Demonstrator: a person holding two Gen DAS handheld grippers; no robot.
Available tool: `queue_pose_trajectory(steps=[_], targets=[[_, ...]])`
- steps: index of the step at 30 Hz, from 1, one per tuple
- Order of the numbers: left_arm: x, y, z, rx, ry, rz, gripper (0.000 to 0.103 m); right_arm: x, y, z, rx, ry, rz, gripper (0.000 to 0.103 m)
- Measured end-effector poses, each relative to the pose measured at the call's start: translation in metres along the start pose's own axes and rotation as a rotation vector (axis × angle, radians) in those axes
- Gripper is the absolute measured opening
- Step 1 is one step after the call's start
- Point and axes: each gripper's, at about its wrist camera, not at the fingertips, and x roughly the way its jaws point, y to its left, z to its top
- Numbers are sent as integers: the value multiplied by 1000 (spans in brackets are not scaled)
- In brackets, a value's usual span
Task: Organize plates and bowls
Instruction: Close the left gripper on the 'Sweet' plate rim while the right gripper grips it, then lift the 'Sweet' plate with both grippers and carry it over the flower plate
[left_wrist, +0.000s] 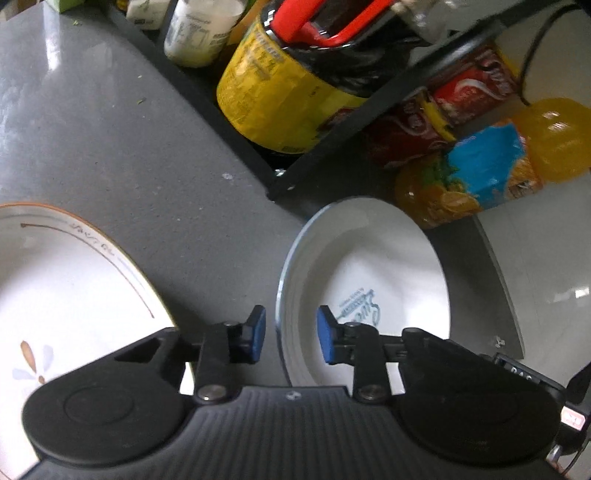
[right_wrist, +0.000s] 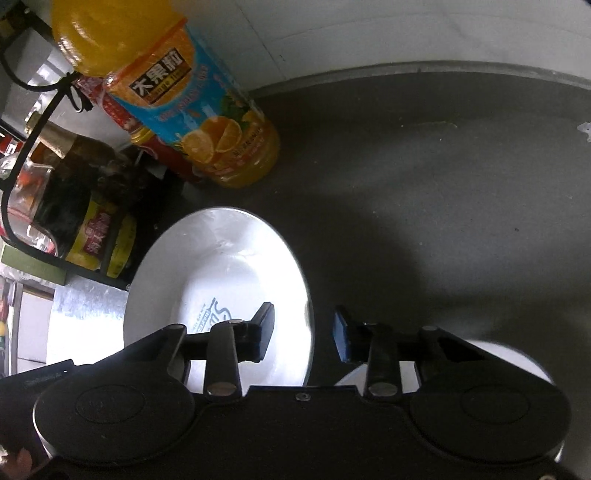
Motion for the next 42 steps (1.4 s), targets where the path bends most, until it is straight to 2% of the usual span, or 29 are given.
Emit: queue_pose_trajectory(steps=[9,14,17,19,25,34,42], targets=[[14,11,11,-46,18,-12,14,9,-2,5,-28,10,-33,31],[16,12,16,-36,18,-40,11,22,-9,4,6,36,8,26],[24,16,17,-69,62,-55,11,25,-13,2,36,34,40,23],[27,15,15,-66,73,-58,10,27,-13,1,41,44,54,16],[28,14,15,-71,74,-76,8,28,-12,-3,62,70,64,14],[8,15,23,-18,63,-97,8,4,-8,-16,51,7,120,5],[-5,17,27,29,89,-134,8,-15,3,-39,89,-44,104,5]])
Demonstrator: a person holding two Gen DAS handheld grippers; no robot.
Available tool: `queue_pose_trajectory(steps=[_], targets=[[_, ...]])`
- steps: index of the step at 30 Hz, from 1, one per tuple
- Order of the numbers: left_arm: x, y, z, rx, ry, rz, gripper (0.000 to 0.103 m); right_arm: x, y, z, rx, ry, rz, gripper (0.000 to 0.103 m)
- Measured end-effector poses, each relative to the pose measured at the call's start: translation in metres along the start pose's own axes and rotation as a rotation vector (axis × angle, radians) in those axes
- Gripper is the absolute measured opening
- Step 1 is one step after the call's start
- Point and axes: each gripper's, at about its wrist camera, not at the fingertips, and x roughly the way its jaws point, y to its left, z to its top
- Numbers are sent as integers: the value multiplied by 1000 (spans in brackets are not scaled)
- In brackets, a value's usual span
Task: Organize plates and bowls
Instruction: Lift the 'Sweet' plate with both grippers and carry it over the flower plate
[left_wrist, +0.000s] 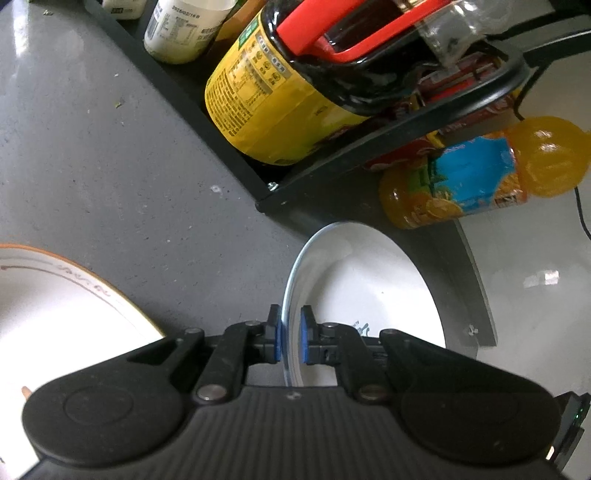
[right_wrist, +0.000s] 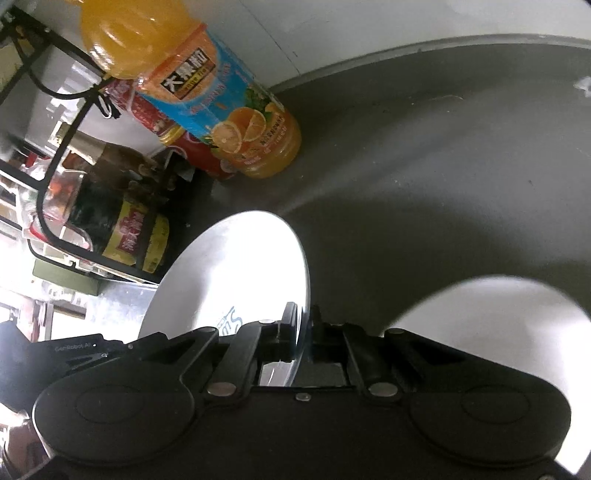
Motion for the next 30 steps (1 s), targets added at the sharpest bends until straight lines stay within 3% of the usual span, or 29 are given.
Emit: queue_pose_trajectory(steps=[16,30], targets=[[-57,19,1,122,32,-34,8,-41,37,-64,62,-86,3,7],[-99,64,2,148,26,-4,8,-36,81,-107,35,-95,22,7]])
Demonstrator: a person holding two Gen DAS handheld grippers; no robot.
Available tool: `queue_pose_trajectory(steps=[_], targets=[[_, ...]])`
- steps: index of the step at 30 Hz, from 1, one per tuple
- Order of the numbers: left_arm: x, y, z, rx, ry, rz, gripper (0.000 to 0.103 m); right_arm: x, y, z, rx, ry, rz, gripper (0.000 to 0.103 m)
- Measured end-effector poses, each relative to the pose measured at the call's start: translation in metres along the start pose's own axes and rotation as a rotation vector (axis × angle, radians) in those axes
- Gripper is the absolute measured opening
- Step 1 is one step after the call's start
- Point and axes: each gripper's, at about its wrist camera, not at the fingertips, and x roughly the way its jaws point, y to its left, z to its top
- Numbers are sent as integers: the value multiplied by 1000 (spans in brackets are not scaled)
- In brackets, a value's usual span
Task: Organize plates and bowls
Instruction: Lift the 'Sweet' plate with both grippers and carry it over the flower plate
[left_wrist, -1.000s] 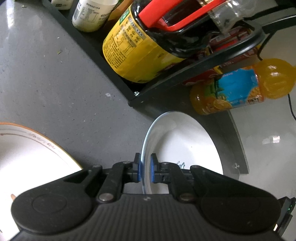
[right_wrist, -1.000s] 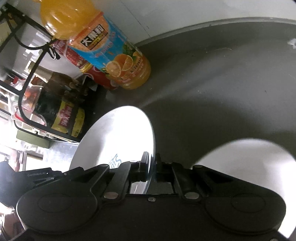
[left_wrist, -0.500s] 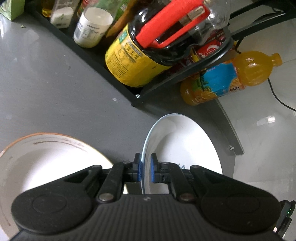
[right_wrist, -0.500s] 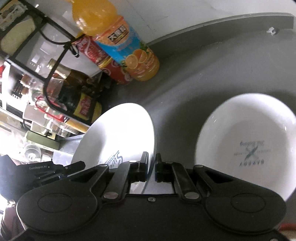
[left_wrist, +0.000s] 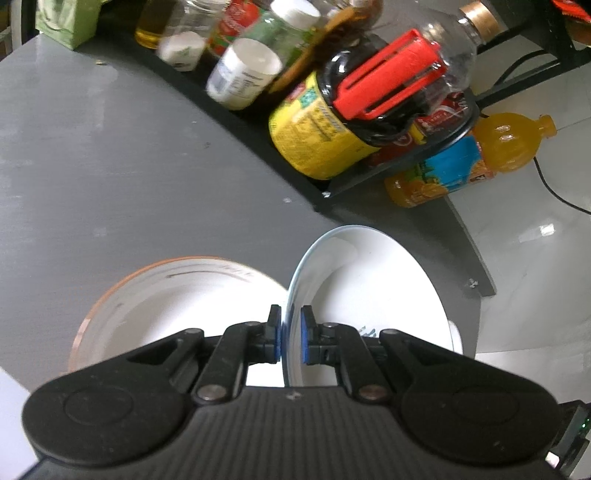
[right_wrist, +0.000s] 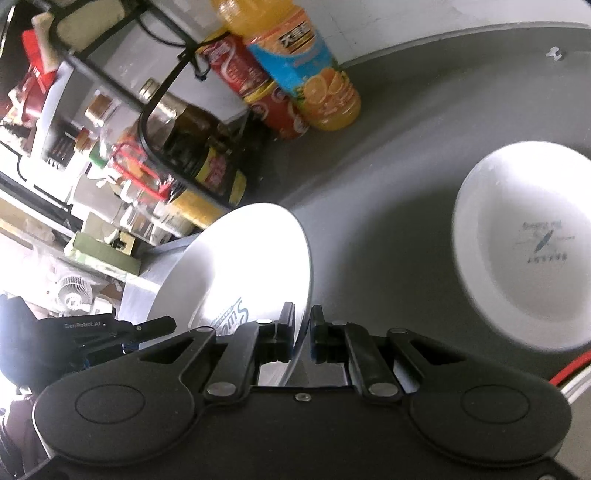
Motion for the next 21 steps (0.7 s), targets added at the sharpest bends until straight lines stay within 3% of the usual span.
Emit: queue_pose_trajectory(steps=[21], targets=[[-25,65,-14,50,49,46,9,7,53,-73,-9,-1,-66,9]])
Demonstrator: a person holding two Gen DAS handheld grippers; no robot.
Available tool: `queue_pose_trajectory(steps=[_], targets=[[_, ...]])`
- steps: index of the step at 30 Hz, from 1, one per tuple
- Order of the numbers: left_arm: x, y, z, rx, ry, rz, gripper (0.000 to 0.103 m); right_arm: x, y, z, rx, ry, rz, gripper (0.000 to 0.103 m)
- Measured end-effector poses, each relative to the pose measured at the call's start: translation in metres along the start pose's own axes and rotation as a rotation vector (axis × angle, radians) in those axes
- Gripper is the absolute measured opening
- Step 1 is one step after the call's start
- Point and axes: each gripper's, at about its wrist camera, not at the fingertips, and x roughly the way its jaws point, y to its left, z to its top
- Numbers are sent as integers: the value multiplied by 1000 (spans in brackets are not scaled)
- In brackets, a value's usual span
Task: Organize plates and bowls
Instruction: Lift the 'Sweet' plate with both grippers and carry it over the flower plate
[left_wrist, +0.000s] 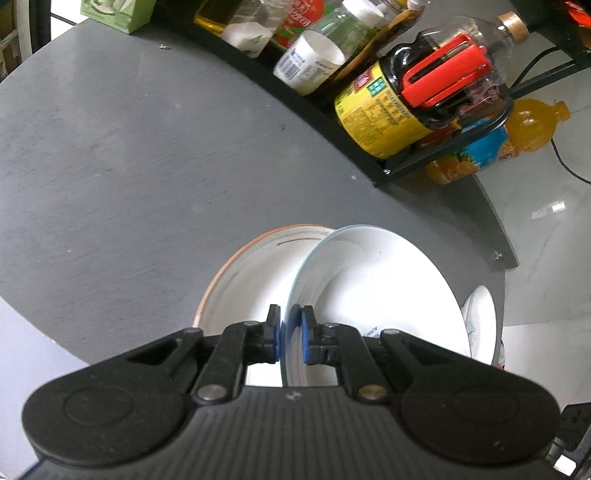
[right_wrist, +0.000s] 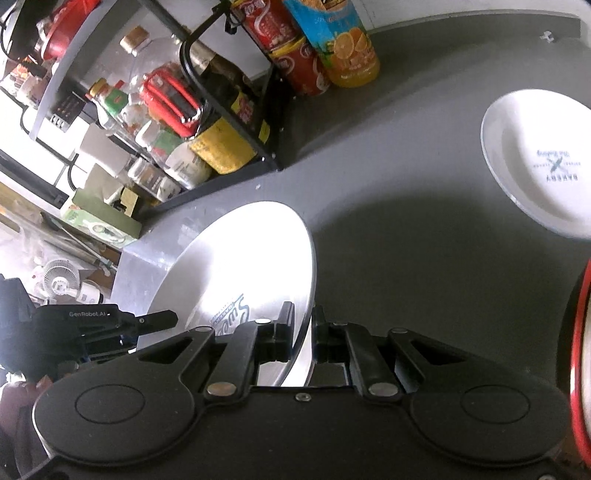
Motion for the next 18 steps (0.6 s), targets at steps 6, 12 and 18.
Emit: queue_pose_trajectory(steps=[6,12,18], targets=[[-2,8,0,44,6,23,10,0,9,-17,13,-1,-16,9],[-1,12,1,81,13,41,11,1,13,-31,40,-10,-39,9],[5,12,-1,125,30,62,11,5,14,-42,68,-10,-63,9]])
